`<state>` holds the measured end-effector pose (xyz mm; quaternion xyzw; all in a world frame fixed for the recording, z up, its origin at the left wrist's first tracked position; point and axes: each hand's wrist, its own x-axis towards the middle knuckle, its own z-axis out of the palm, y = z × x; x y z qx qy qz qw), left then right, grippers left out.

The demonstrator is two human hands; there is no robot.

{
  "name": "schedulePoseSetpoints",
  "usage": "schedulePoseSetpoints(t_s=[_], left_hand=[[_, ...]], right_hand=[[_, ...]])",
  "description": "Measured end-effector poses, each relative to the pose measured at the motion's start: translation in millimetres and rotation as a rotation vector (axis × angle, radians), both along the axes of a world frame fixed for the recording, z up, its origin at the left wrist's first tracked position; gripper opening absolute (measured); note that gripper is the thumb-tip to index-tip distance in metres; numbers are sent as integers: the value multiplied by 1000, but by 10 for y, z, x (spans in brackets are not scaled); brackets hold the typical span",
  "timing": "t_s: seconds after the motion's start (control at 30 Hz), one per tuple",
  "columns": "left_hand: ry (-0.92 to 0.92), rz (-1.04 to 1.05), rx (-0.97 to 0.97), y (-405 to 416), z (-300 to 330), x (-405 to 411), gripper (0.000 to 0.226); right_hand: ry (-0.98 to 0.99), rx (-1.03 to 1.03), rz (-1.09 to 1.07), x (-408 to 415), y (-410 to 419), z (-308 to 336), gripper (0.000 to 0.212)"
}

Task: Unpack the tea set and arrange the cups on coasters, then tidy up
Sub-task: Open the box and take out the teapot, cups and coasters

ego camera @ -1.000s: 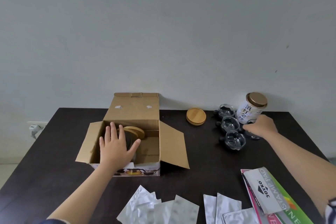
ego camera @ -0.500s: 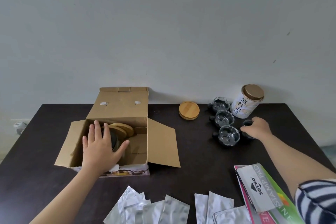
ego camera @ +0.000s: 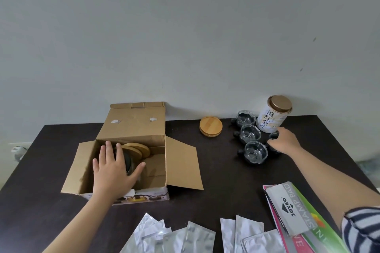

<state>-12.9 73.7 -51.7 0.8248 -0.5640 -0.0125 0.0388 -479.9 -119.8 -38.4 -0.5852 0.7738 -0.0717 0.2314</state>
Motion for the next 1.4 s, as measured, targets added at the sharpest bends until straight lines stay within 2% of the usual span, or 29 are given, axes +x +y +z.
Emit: schedulePoseSetpoints(t_s=[0.13,0.27,0.37,0.53,0.6,0.67,0.77,0.97,1.13,1.4], left_hand=[[4,-1,-4,6,38,-19,103],[20,1,-19,16,78,-47,102],[49,-1,7,7,89,-51,96],[151,-17,42,-4,133,-9,71],[173,-52,57,-20,189,70,65],[137,-89,84,-11,212,147,68],[88,-66,53,72,161,182,84],[21,61,55,97,119,187,110],[42,54,43,100,81,178,112],[29,60,31,94,37,179,112]], right_hand=[[-96,-140,44,422,239,256,62],[-213,-253,206,1065,553,448,51],[-327,-240,341,1614,833,554,47],[-544,-149,478,2513,1140,601,43],[-622,-73,426,2850,1174,593,37],[-761,106,233,3165,1154,539,34],[-908,394,1,3521,1114,407,61],[-777,422,-94,3694,1032,207,78],[-782,497,-99,3785,945,146,99],[-768,484,-15,3974,917,-29,90]])
